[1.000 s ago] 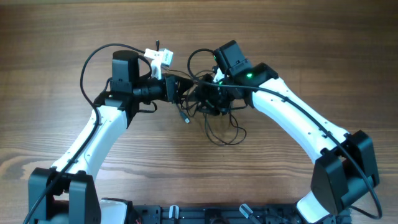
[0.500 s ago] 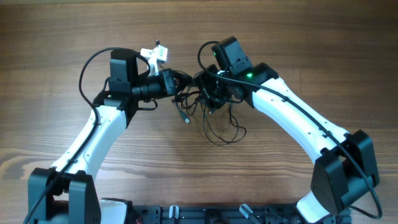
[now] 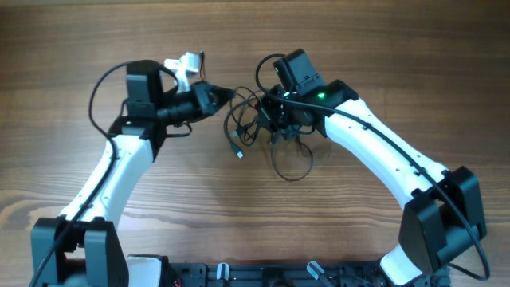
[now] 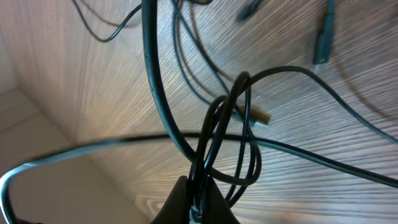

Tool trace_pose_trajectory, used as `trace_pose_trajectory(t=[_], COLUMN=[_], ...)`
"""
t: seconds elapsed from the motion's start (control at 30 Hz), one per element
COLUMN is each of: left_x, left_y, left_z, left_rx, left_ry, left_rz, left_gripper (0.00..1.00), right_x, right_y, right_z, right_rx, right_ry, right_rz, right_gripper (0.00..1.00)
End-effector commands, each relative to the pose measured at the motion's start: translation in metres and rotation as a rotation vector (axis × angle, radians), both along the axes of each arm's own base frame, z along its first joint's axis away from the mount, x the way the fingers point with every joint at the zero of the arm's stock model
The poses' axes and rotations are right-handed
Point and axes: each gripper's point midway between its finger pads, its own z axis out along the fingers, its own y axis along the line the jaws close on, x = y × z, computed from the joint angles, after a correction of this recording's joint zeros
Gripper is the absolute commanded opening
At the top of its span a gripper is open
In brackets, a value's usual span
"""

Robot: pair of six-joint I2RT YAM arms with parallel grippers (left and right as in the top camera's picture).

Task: Untangle cables

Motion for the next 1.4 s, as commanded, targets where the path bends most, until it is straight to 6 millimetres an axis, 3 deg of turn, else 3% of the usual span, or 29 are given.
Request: trace_pose_trajectory(t=[0.0,0.1,0.23,0.27,0.3,0.33,0.37,0.4,0.43,0.47,0.5,0.57,0.67,0.83,0.9,0.97,1.03,1.1,1.2,1.33,1.37], left_x=[0.001,-0.004,-0.019,-0.02,-0.02,-0.021,-0.022,-0.024,-0.029,-0.037,-0.045,-0.055,-0.04,-0.03,-0.033,-0.042,-0.045,-0.044,-0.045,-0.053,-0.052], left_y=[0.028,0.042,0.035,0.033,0.034,0.033,0.031,0.029,0.025,0.02,0.015,0.009,0.039,0.057,0.051,0.029,0.022,0.022,0.02,-0.006,-0.01], left_z=[-0.002,-0.026,-0.039,-0.04,-0.042,-0.042,-0.042,-0.043,-0.046,-0.05,-0.054,-0.059,-0.078,-0.049,-0.032,-0.022,-0.027,-0.037,-0.05,-0.049,-0.051], left_rx=[0.048,0.153,0.196,0.205,0.219,0.218,0.219,0.23,0.259,0.3,0.339,0.382,0.514,0.531,0.518,0.47,0.49,0.503,0.485,0.36,0.361], left_ry=[-0.026,0.027,0.062,0.057,0.061,0.061,0.064,0.055,0.025,-0.02,-0.065,-0.092,0.043,0.003,-0.05,-0.086,-0.087,-0.053,0.014,0.012,0.007], left_rz=[0.04,0.078,0.021,0.01,0.016,0.013,0.007,-0.012,-0.058,-0.125,-0.2,-0.265,-0.068,0.08,0.073,0.0,-0.028,-0.023,-0.023,-0.144,-0.151], left_gripper=[0.04,0.04,0.06,0.2,0.59,0.68,0.74,0.74,0.57,0.49,0.48,0.56,1.0,1.0,0.97,0.95,0.96,1.0,1.0,1.0,0.83], right_x=[0.005,0.005,0.016,0.016,0.014,0.014,0.015,0.016,0.017,0.018,0.019,0.021,0.028,0.034,0.036,0.037,0.039,0.042,0.03,0.019,0.019], right_y=[-0.009,-0.001,0.009,0.011,0.013,0.012,0.012,0.011,0.009,0.008,0.006,0.003,-0.008,-0.017,-0.019,-0.021,-0.024,-0.035,-0.057,-0.11,-0.115], right_z=[-0.003,0.006,0.018,0.019,0.02,0.02,0.02,0.019,0.018,0.017,0.015,0.013,0.007,0.005,0.006,0.006,0.005,0.0,-0.015,-0.03,-0.03], right_rx=[-0.017,0.064,0.122,0.135,0.146,0.145,0.139,0.133,0.127,0.124,0.123,0.112,0.056,0.037,0.042,0.049,0.023,-0.061,-0.189,-0.367,-0.364], right_ry=[-0.019,-0.033,-0.099,-0.101,-0.096,-0.096,-0.098,-0.1,-0.092,-0.073,-0.046,-0.028,-0.032,-0.032,-0.03,-0.027,-0.058,-0.116,-0.08,-0.037,-0.036], right_rz=[0.036,0.106,0.129,0.135,0.142,0.142,0.137,0.132,0.109,0.076,0.033,-0.016,-0.092,-0.143,-0.148,-0.149,-0.123,-0.083,-0.057,0.017,0.043], right_gripper=[0.04,0.04,0.04,0.05,0.05,0.05,0.05,0.05,0.05,0.05,0.07,0.11,0.14,0.15,0.15,0.15,0.15,0.24,0.32,0.33,0.33])
